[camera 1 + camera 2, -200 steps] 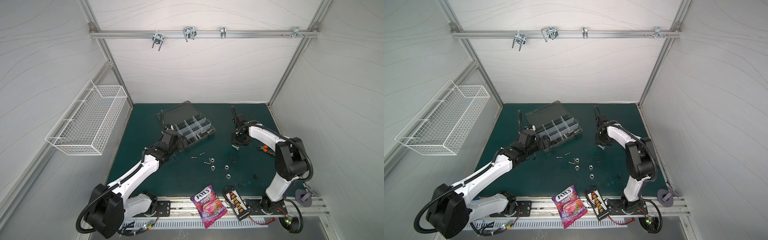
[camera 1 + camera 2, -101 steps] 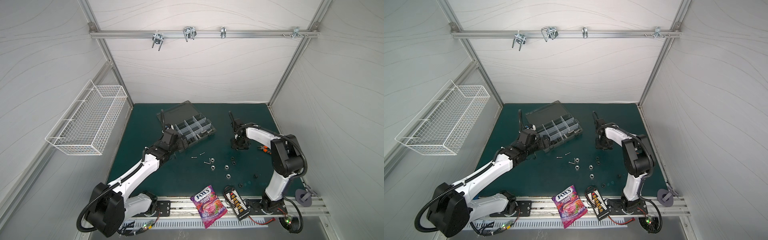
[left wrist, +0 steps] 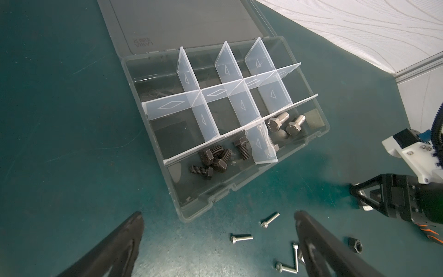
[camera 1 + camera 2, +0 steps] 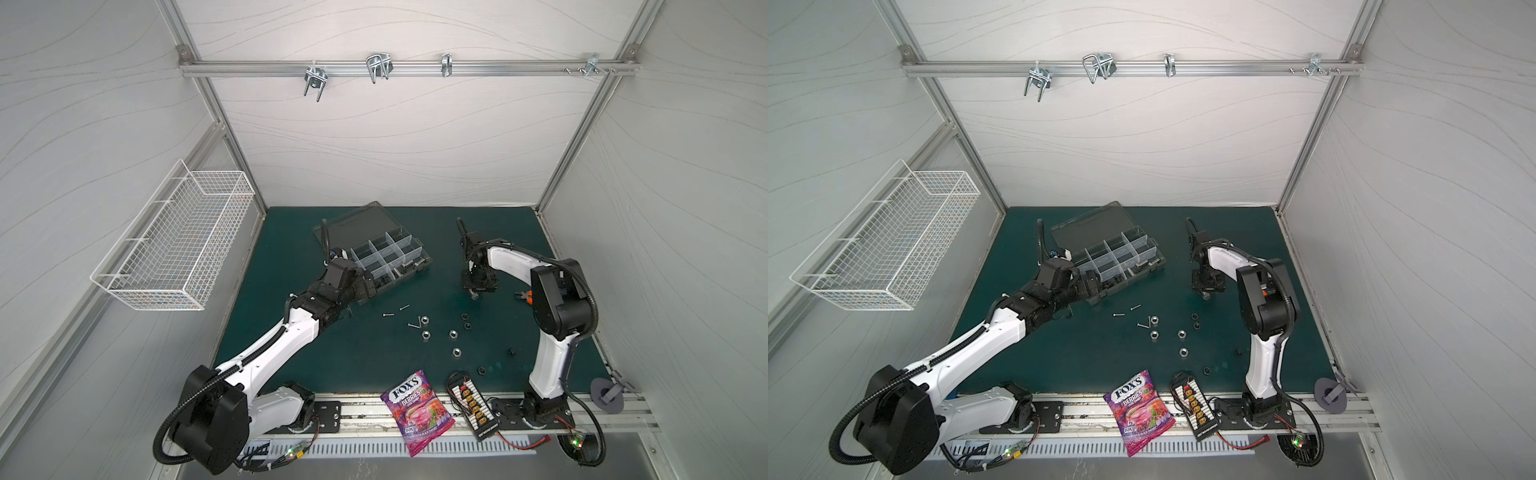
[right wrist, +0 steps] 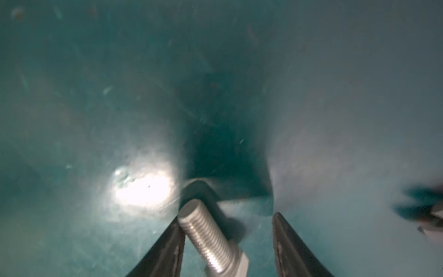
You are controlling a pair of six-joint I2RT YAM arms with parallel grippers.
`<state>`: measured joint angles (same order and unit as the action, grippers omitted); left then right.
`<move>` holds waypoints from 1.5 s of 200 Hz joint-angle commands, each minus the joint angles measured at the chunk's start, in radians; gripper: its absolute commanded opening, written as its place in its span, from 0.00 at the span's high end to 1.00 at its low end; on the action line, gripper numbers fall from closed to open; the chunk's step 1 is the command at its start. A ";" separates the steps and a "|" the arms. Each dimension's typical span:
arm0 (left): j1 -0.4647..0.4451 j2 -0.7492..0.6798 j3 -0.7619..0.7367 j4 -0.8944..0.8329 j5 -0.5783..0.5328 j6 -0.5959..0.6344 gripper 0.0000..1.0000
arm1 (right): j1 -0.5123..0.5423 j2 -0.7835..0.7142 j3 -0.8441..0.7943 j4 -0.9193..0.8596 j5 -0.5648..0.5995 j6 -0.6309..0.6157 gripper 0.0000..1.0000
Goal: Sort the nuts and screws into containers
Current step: 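Move the right gripper back to the last silver bolt and grasp it, then carry the silver bolt with the right gripper and drop it in the box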
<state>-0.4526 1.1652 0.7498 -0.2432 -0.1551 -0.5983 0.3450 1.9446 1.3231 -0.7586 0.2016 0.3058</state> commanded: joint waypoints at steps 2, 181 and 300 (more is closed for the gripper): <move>-0.001 0.000 0.045 0.003 -0.021 -0.006 0.01 | -0.009 0.042 0.008 -0.016 0.007 -0.015 0.50; -0.001 0.005 0.050 -0.023 -0.052 -0.028 0.01 | 0.082 -0.113 0.124 -0.061 -0.125 0.015 1.00; -0.001 0.001 0.047 -0.024 -0.043 -0.027 0.01 | 0.267 0.106 0.463 0.044 -0.150 0.084 1.00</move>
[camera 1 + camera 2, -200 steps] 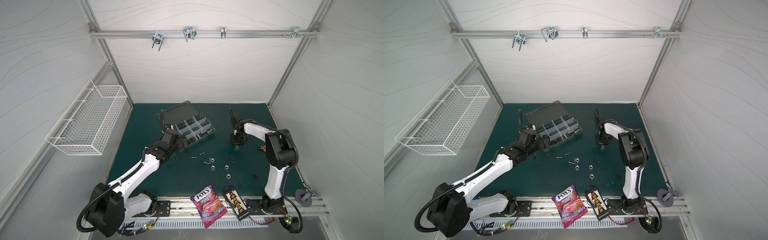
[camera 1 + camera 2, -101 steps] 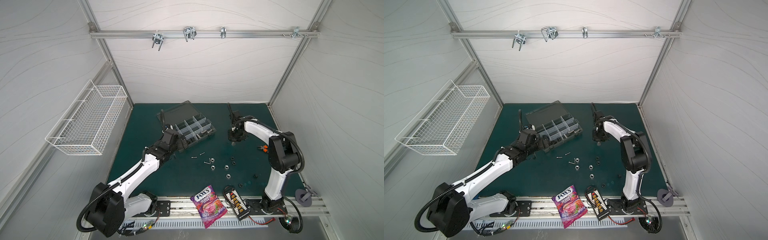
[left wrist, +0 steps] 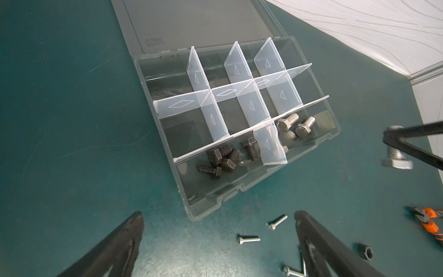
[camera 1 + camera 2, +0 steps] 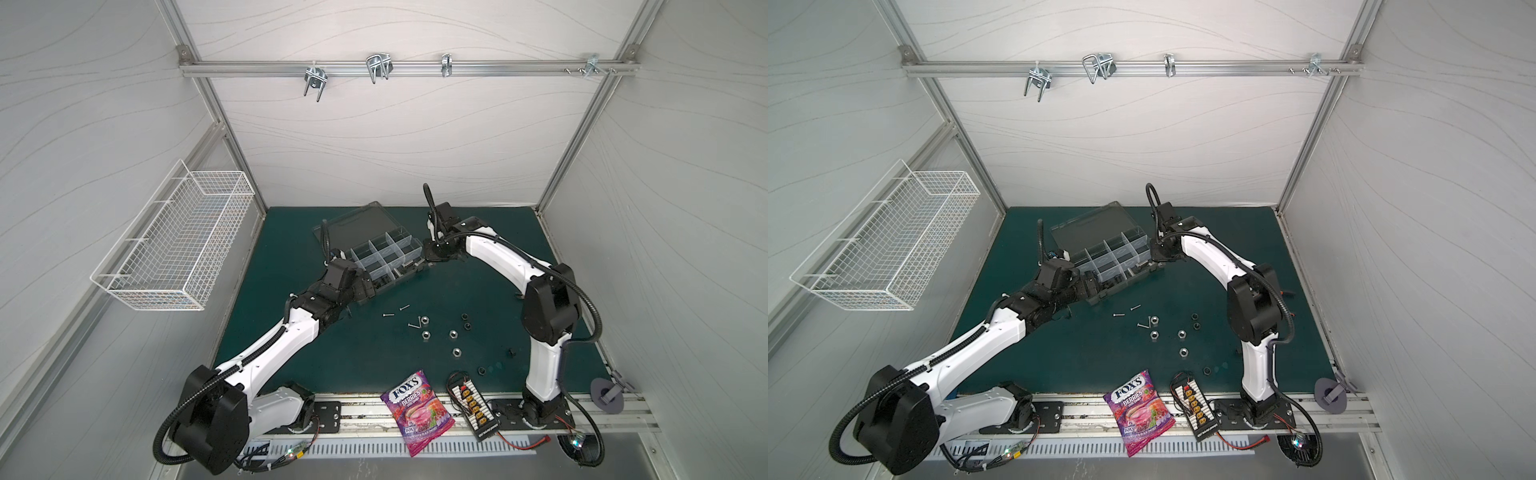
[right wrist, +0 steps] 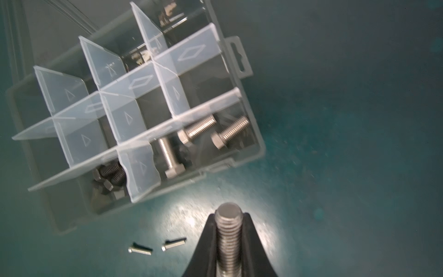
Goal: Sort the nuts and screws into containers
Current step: 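Carry the silver bolt with the right gripper and drop it in the box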
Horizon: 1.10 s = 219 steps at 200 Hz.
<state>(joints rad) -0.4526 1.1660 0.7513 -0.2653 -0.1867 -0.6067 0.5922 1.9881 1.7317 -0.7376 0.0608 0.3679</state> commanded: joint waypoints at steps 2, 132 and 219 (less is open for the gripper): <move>-0.001 -0.001 0.046 -0.003 -0.011 -0.019 0.01 | 0.021 0.066 0.057 0.025 -0.009 0.022 1.00; -0.001 -0.005 0.050 -0.008 -0.007 -0.013 0.01 | 0.061 0.280 0.248 0.071 -0.026 0.017 1.00; -0.001 -0.007 0.051 -0.011 -0.011 -0.013 0.01 | 0.075 0.314 0.249 0.060 -0.021 0.010 0.81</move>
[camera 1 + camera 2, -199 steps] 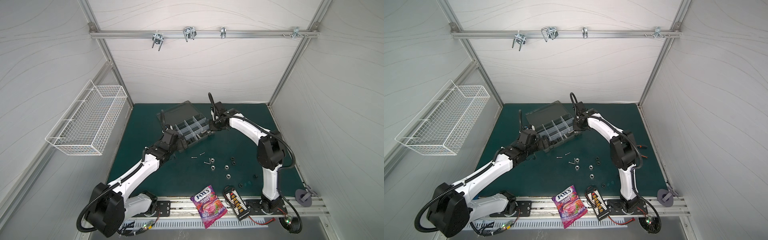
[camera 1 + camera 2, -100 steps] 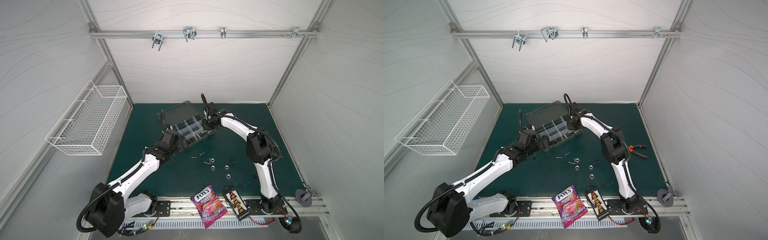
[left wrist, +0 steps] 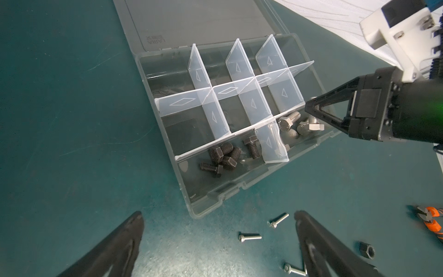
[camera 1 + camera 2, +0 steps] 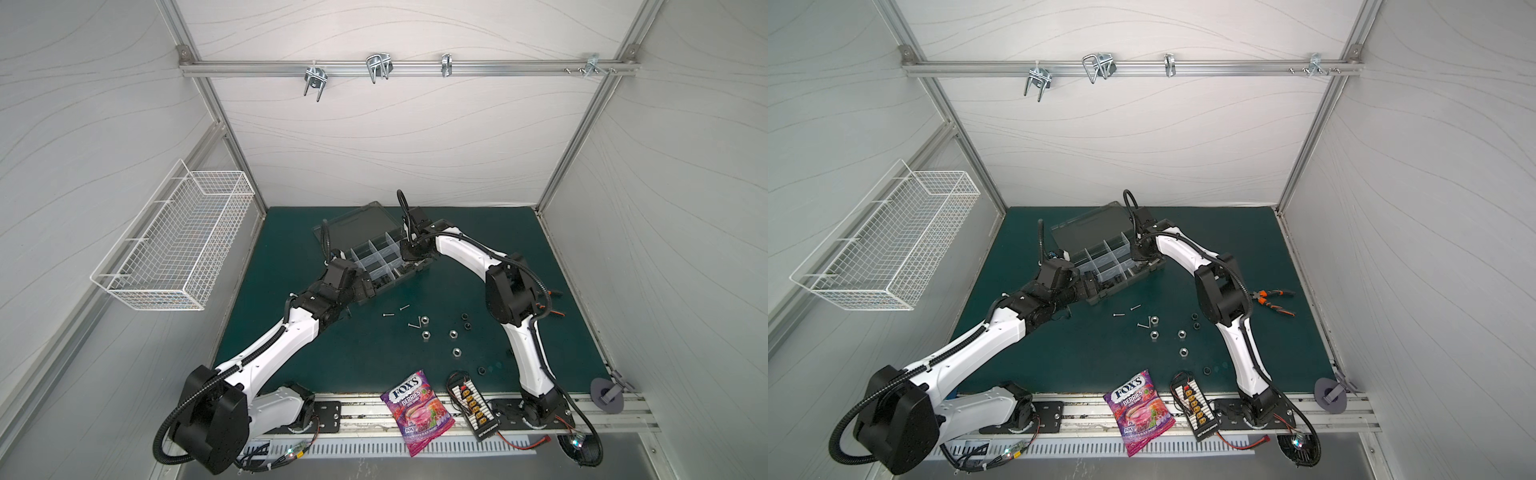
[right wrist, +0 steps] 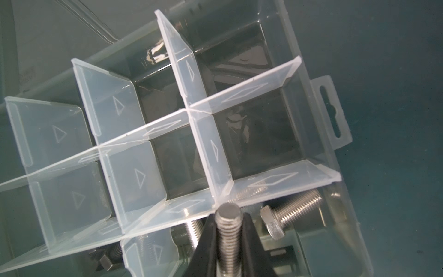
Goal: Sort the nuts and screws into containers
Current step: 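Carry the silver bolt with the right gripper and drop it in the box, then pull the right gripper back while the left gripper swings toward the small screws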
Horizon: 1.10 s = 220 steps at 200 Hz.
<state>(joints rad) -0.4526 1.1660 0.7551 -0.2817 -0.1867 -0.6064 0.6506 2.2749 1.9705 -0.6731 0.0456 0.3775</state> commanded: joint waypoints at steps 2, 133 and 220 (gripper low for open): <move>-0.001 -0.006 0.047 0.005 -0.012 -0.013 0.01 | 0.017 0.028 0.011 -0.005 -0.005 0.001 0.80; -0.001 0.009 0.053 0.003 0.026 0.003 0.01 | 0.018 -0.135 -0.064 -0.029 0.029 -0.021 0.61; -0.126 0.101 0.118 -0.054 0.051 0.151 0.11 | -0.019 -0.482 -0.407 -0.003 0.188 0.042 0.38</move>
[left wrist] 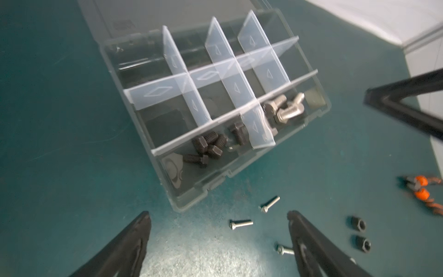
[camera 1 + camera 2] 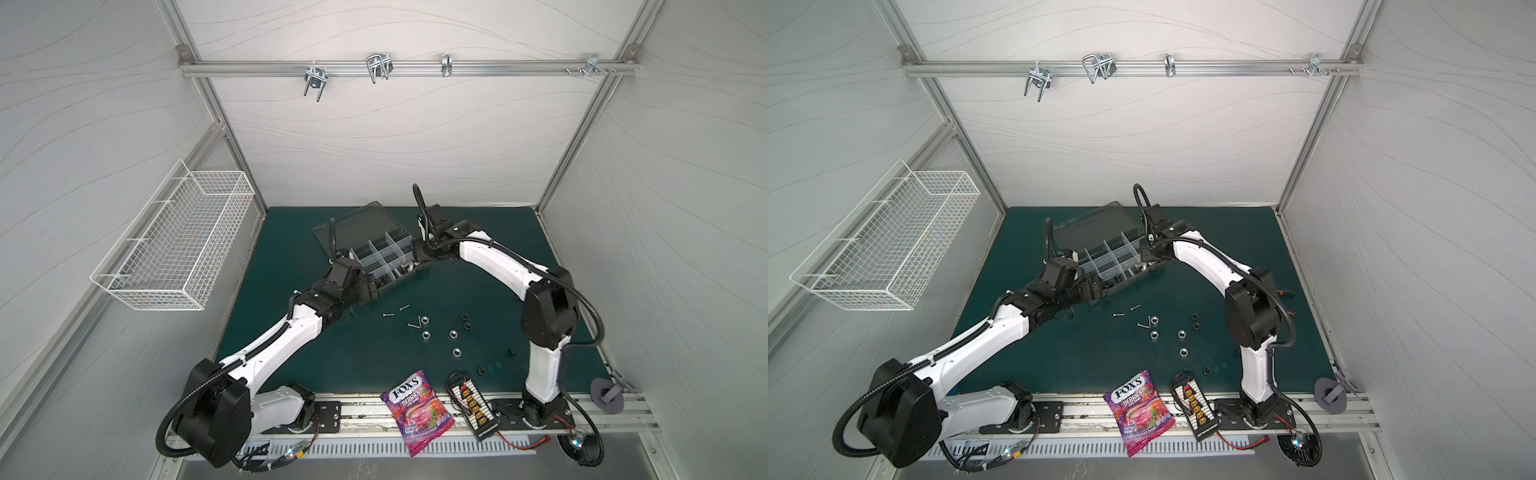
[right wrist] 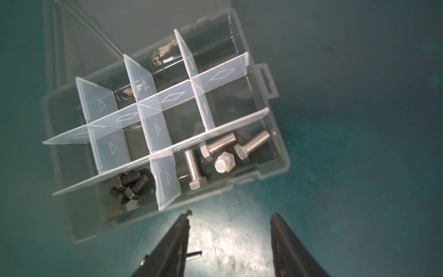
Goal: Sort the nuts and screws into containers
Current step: 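Pull the right gripper back while the left gripper swings toward the small screws, then lower the left gripper onto a small silver screw and close on it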
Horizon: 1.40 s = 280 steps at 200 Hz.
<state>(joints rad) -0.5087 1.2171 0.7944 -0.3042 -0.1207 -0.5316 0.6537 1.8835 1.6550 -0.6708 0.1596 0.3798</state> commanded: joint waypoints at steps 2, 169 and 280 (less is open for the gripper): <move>-0.077 0.057 0.082 -0.035 -0.015 0.084 0.12 | -0.022 -0.096 -0.097 -0.006 0.075 0.043 0.38; -0.252 0.564 0.365 -0.128 0.056 0.366 0.46 | -0.204 -0.611 -0.563 -0.072 0.394 0.249 0.01; -0.252 0.695 0.440 -0.164 0.036 0.386 0.59 | -0.204 -0.630 -0.574 -0.070 0.400 0.258 0.01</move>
<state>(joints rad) -0.7601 1.8809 1.1904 -0.4484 -0.0719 -0.1577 0.4538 1.2739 1.0916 -0.7193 0.5404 0.6136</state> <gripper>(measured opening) 0.434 0.989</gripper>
